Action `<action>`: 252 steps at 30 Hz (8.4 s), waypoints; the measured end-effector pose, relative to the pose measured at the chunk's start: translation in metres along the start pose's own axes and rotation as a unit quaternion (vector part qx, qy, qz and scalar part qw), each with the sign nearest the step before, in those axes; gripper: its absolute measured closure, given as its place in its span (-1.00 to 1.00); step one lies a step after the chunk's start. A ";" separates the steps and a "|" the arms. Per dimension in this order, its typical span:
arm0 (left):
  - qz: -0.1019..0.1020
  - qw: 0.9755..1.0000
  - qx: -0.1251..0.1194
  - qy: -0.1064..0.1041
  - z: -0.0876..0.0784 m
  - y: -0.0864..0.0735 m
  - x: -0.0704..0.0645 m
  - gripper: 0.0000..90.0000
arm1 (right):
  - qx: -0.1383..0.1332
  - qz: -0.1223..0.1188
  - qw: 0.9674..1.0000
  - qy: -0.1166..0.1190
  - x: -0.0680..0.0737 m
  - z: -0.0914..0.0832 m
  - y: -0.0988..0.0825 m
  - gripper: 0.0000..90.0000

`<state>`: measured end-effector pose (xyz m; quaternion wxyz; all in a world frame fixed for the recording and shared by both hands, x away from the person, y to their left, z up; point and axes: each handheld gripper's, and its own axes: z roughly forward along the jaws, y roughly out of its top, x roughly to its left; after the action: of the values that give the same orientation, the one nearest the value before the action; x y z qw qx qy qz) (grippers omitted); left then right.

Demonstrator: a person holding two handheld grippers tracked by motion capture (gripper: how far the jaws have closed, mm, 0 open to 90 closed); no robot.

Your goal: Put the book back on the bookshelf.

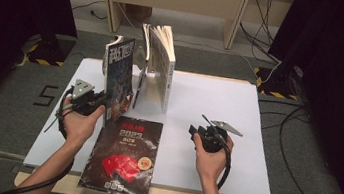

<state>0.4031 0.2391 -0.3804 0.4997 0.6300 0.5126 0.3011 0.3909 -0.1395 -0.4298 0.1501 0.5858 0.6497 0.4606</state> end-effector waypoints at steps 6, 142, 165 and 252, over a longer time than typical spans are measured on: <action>-0.002 1.000 -0.005 0.002 0.007 0.004 -0.002 0.83 | 0.020 0.002 1.000 0.001 -0.003 0.008 -0.016 0.40; 0.013 0.995 -0.082 -0.054 0.031 0.138 -0.034 0.82 | 0.078 0.010 0.997 0.009 -0.011 0.020 -0.029 0.29; 0.017 0.993 -0.117 -0.019 0.063 0.136 -0.025 0.82 | 0.084 0.004 0.996 0.007 -0.011 0.022 -0.031 0.29; 0.006 0.999 -0.014 0.030 0.107 0.105 -0.003 0.69 | 0.098 0.010 0.995 0.006 -0.018 0.026 -0.036 0.25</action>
<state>0.5339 0.2050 -0.3153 0.4907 0.6166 0.5195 0.3303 0.3922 -0.1408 -0.4774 0.0837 0.6010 0.6868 0.4001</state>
